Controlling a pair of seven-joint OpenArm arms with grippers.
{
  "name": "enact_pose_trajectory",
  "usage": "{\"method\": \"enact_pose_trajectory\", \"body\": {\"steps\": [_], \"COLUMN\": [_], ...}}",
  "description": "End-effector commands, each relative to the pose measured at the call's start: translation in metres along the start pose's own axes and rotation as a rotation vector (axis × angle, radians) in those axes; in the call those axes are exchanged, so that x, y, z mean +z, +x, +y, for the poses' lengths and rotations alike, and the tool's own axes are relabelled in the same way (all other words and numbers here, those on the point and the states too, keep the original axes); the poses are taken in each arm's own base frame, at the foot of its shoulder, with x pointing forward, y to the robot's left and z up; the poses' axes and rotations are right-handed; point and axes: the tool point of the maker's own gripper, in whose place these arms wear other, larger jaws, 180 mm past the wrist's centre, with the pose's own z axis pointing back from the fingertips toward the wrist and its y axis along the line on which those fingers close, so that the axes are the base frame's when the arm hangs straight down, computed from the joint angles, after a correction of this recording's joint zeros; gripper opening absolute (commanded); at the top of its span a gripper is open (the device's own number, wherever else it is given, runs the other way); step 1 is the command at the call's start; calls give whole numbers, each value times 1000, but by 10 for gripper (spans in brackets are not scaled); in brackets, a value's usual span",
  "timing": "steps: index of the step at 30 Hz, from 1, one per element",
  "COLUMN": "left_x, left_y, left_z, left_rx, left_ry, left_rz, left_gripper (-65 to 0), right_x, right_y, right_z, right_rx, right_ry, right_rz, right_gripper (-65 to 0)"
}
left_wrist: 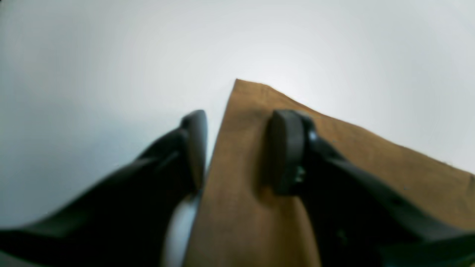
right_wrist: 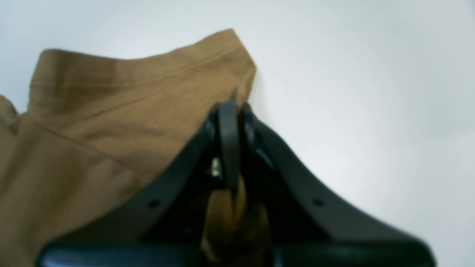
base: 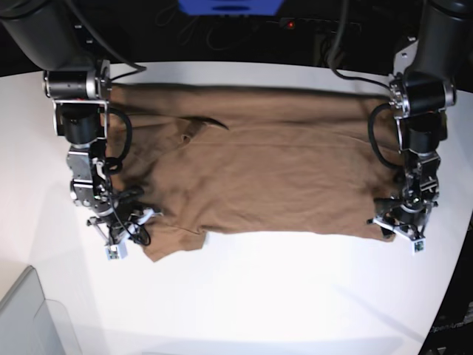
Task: Layout the t-shirt on the table in an organized manner, then fold the t-shirt properly
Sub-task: 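Move both grippers to the shirt's hem and grasp its corners, then fold the hem over toward the collar edge with both grippers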
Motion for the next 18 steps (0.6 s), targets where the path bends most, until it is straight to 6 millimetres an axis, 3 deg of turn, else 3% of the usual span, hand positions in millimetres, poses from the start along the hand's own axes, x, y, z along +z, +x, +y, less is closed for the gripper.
{"method": "enact_pose_trajectory", "body": {"steps": [1, 4, 5, 11, 18], "left_x": [-1, -1, -1, -1, 10], "left_y": [2, 2, 1, 6, 46], "left_z": [2, 2, 2, 1, -13], "left_rx": [2, 3, 3, 13, -33], "left_ry": [4, 4, 4, 1, -27], "left_rz": [17, 13, 15, 3, -59], "left_gripper": [-452, -621, -650, -650, -649], "right_x": [3, 5, 5, 5, 17], "right_y": [-19, -20, -20, -18, 1], "right_z": [-8, -11, -12, -12, -23], "right_rx": [27, 28, 29, 30, 1], "right_ry": [-10, -15, -17, -17, -51], "right_rz": [95, 97, 97, 93, 5], "right_gripper": [-650, -650, -650, -650, -650]}}
